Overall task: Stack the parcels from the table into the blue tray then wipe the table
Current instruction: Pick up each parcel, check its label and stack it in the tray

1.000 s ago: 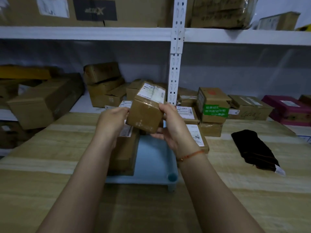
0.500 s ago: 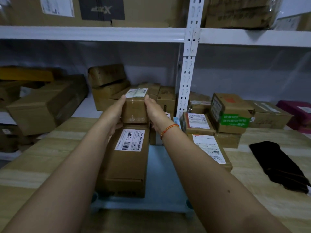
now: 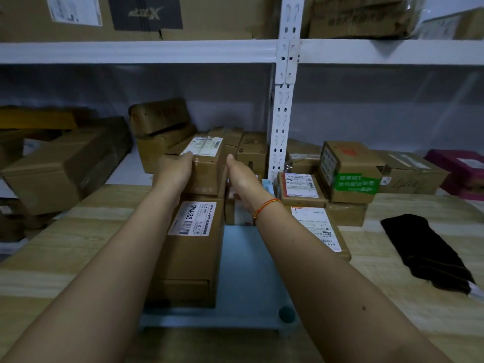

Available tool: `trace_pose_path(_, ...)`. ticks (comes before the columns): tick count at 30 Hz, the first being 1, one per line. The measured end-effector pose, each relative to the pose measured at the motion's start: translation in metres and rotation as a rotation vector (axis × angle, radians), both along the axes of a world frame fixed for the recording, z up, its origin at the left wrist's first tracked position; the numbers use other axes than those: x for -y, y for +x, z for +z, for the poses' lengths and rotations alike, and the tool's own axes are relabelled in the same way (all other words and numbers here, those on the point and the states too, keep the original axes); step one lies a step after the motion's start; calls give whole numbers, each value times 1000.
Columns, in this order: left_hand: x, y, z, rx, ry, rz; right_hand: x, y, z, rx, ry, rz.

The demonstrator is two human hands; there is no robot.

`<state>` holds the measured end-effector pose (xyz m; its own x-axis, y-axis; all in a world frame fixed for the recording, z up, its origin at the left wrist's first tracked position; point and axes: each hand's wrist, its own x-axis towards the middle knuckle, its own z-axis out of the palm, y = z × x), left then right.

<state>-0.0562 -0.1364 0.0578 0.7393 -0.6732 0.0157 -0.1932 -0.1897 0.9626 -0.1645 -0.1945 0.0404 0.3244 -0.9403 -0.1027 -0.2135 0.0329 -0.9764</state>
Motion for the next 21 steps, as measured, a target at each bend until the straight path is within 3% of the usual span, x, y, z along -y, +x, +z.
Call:
trace_pose_path(4, 8, -27, 17, 243, -4, 132, 13, -40, 5, 12, -74, -169)
trace_pose_path(7, 19, -73, 32, 373, -63, 89, 23, -74, 10, 47, -186, -334)
trace_pose_path(14, 60, -184, 19, 272, -51, -335, 26, -184, 8, -61, -352, -654)
trace_pose_path(17, 69, -208, -3, 226, 143, -435, 20, -213, -6, -227, -221, -574)
trace_pose_path(21, 69, -217, -25, 138, 305, -452, 13, -229, -37, -342, 44, -299)
